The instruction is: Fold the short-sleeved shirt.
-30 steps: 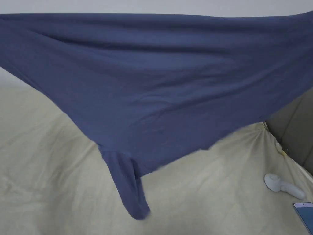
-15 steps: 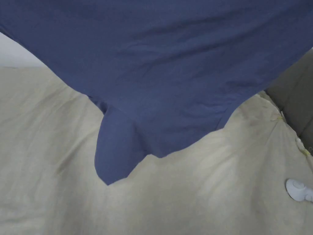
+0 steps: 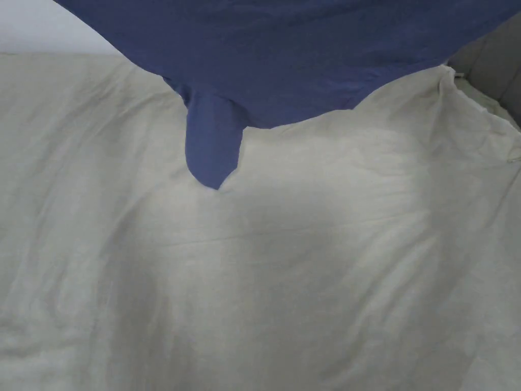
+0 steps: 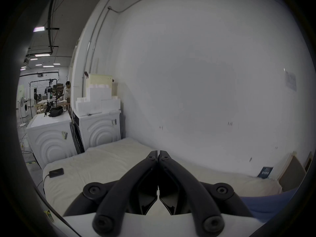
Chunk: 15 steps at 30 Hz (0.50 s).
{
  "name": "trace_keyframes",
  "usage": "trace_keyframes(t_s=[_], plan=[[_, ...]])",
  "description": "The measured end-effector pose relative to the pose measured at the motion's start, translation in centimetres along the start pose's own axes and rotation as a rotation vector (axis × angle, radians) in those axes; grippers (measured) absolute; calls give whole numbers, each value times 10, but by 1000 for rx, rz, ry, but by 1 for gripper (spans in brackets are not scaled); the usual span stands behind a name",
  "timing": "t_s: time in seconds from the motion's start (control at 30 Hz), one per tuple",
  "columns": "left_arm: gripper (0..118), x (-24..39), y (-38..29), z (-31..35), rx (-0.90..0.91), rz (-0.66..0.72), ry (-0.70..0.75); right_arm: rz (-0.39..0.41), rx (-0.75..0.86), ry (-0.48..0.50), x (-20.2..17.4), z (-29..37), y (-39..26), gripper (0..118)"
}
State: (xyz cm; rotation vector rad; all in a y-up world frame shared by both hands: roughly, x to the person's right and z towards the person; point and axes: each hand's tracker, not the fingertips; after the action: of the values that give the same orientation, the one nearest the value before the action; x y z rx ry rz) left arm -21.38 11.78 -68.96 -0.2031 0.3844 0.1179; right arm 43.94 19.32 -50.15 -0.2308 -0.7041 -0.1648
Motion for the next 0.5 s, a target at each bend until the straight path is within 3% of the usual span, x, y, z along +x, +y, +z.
trace_keyframes(t_s=[0.2,0.33,0.5], plan=[[0,-12,-112,-21,-238,-38,3,37,-177,5,17,-72,-92,3],[0,-36,-190,-14,-382,-88,0,142,-298,-39,31,-56,-176,3],[0,-86,-277,18,-529,-136,-30,143,-449,-1,69,-26,-270,3]])
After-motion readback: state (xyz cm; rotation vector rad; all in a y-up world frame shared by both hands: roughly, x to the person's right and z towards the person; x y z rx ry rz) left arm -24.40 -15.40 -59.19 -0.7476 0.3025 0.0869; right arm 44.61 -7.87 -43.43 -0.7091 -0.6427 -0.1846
